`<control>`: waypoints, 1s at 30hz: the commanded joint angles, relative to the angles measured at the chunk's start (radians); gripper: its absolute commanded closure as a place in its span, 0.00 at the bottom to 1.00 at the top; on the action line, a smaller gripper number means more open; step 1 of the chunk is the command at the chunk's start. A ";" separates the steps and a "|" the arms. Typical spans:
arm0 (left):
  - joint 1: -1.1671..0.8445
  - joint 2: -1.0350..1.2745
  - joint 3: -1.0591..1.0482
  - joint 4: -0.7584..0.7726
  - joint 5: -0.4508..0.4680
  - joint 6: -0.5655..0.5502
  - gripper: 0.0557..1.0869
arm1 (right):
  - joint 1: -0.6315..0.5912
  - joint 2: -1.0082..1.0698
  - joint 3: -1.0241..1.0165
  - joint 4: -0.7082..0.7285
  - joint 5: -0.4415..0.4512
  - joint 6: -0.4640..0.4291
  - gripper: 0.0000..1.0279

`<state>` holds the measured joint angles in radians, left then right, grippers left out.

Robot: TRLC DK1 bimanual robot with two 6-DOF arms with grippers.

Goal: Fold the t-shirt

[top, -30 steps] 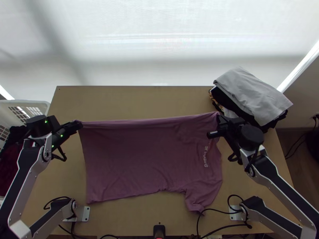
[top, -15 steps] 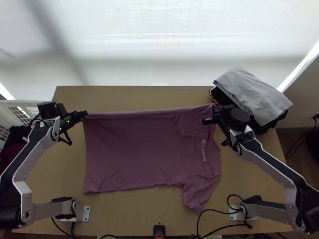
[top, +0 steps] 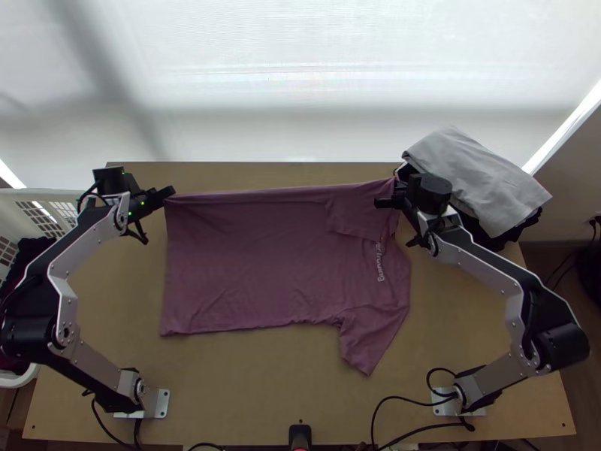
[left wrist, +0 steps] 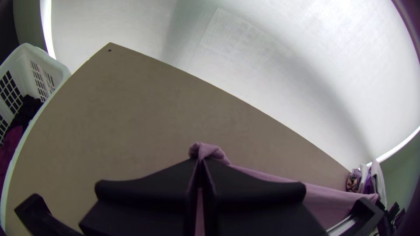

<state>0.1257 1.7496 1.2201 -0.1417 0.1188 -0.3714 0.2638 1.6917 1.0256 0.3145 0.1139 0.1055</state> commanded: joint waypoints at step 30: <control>0.011 -0.512 -0.100 -0.475 0.116 0.097 0.05 | -0.072 -0.517 0.071 -0.919 -0.201 0.353 0.04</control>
<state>0.1318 1.2751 1.1732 -0.5457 0.2100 -0.3294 0.2077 1.2385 1.1778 -0.5354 -0.0570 0.4221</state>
